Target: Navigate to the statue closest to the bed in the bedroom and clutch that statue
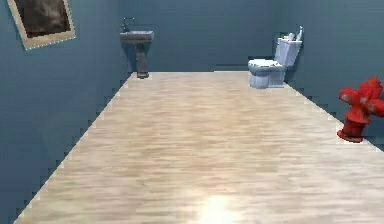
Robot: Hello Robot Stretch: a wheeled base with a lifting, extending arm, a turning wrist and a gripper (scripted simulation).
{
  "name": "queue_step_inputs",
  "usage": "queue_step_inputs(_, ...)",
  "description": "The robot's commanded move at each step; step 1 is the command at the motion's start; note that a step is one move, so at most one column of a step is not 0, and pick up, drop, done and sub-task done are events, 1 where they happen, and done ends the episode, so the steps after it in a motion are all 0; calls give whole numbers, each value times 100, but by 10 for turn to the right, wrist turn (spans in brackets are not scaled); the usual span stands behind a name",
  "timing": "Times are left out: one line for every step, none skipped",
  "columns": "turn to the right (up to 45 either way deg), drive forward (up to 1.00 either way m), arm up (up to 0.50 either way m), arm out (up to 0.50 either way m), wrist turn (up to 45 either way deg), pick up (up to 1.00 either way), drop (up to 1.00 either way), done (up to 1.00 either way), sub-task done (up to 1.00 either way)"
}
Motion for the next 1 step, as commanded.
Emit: queue_step_inputs(360,0,0,0,0,0,0,0,0)
